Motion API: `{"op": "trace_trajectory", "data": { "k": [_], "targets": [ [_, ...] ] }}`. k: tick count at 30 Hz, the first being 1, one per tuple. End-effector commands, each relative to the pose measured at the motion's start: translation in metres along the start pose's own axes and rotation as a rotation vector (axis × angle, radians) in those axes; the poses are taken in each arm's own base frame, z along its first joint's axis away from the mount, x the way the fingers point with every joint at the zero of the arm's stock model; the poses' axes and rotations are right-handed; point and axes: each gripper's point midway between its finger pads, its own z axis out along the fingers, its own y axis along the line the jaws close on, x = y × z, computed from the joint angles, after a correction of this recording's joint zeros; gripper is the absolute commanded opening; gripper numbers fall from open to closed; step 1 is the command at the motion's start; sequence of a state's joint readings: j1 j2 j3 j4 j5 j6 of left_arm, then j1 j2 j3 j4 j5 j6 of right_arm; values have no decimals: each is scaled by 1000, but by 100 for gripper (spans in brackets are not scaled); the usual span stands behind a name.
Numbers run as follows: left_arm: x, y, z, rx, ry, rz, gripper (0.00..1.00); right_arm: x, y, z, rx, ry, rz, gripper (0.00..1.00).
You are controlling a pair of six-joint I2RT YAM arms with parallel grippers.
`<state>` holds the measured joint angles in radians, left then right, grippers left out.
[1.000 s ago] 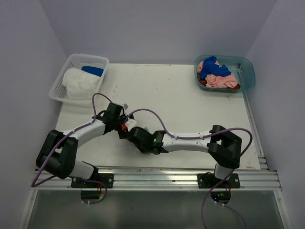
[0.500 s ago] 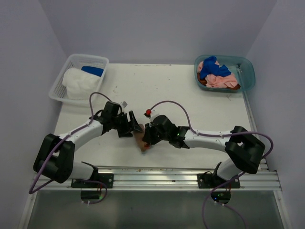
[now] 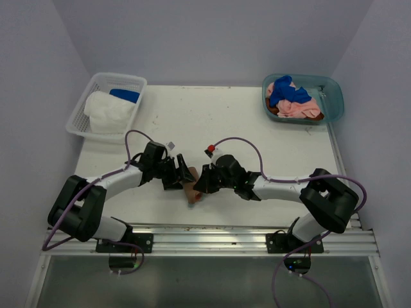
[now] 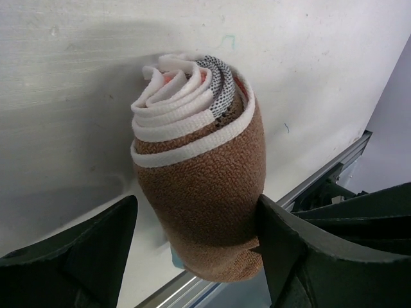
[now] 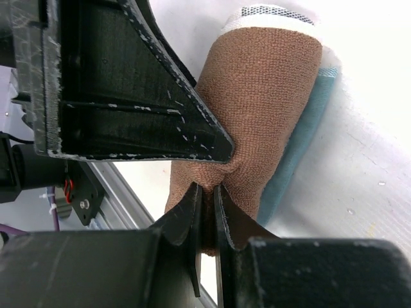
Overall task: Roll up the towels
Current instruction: Place the rolled towel into the container
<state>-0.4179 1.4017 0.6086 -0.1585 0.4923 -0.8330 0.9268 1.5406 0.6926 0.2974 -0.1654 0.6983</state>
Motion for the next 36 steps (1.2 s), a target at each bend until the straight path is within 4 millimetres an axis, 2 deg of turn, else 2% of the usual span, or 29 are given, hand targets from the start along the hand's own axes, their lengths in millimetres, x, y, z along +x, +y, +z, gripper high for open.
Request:
{"op": "trace_trajectory", "data": {
  "k": [1, 13, 20, 26, 29, 30, 31, 33, 34, 36],
  "targets": [
    [7, -4, 11, 29, 21, -8, 77, -22, 18, -4, -88, -81, 29, 0],
    [18, -3, 32, 69, 30, -42, 68, -24, 11, -5, -124, -92, 96, 0],
    [22, -5, 40, 89, 37, -62, 63, -25, 13, -3, -146, -89, 109, 0],
    [18, -6, 40, 72, 26, -66, 36, -27, 10, -3, -129, -84, 100, 0],
    [9, -9, 34, 42, 0, -51, 24, -31, 7, -9, -91, -83, 71, 33],
    [6, -10, 32, 35, -10, -32, 24, -34, 7, -11, -79, -90, 61, 48],
    [0, -12, 29, 13, -22, -30, 19, -33, 4, -14, -48, -75, 57, 53],
    [-6, -8, 23, -32, -38, -19, 18, -45, 2, -25, -13, -116, 19, 60],
    [-10, -9, 20, -57, -40, -23, 18, -46, -3, -30, 17, -111, 2, 61],
    [-18, -9, 13, -76, -57, -11, 17, -62, -6, -46, 43, -166, -10, 62]
  ]
}}
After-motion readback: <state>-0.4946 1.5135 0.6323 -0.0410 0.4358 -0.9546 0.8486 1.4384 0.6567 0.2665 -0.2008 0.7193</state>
